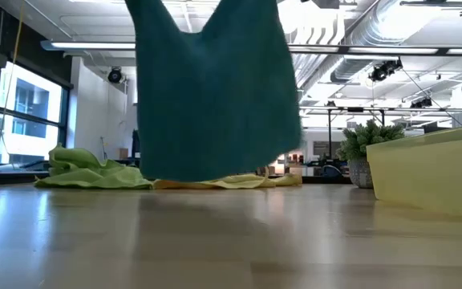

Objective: Roll microfiber towels into tight, uniform cylinder then place into a basket
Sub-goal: Fold the blue microfiber cloth

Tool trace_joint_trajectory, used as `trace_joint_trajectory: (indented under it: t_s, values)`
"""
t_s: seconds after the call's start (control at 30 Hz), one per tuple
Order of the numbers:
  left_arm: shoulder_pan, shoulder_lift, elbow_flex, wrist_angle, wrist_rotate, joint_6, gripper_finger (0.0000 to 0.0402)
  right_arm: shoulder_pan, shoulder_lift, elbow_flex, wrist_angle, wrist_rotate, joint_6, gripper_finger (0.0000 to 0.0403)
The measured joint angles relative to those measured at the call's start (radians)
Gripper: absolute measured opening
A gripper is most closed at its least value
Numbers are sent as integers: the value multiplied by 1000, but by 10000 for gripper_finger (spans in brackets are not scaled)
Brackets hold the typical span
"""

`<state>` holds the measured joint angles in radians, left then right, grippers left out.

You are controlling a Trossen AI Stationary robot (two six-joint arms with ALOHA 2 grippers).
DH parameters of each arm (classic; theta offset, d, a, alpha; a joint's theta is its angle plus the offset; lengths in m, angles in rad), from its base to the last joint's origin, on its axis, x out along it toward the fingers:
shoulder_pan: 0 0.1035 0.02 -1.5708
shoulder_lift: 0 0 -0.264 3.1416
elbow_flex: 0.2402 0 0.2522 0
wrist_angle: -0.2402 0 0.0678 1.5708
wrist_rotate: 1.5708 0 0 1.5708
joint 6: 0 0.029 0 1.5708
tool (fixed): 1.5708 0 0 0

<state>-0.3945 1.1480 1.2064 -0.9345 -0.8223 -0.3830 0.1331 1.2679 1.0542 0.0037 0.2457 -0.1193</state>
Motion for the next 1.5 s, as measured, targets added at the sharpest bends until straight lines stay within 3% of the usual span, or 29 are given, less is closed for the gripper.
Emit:
trace_joint_trajectory:
  t_s: [0.27, 0.4, 0.53, 0.63, 0.73, 0.87, 1.03, 1.23, 1.4, 1.5]
  values:
    - [58, -3, 0, -57, -103, -7, 0, -128, 49, -1, -17, 58, -13, 0]
    - [95, -5, 0, -61, -155, -7, 0, -200, 54, -1, 29, 3, 33, 0]
    - [91, -23, 0, -69, -144, -37, 0, -213, 48, -1, 91, -105, 65, 0]
    - [49, -23, 0, -81, -56, -109, 0, -170, 47, -8, 90, -198, 114, 0]
    - [-24, 3, 0, -94, 41, -192, 0, -85, 47, -54, 86, -191, 120, 0]
    - [-143, 102, 0, -107, 102, -322, 0, 62, 48, -158, 151, -83, 151, 0]
    - [-250, 280, 0, -114, 159, -481, 0, 202, 73, -369, 415, 46, 277, 0]
    - [-267, 449, 0, -109, 339, -640, 0, 286, 180, -520, 669, 78, 553, 0]
    - [-251, 520, -1, -108, 425, -649, 0, 332, 293, -483, 688, 69, 617, 0]
    - [-224, 544, -1, -108, 421, -624, 0, 346, 348, -445, 688, 68, 618, 0]
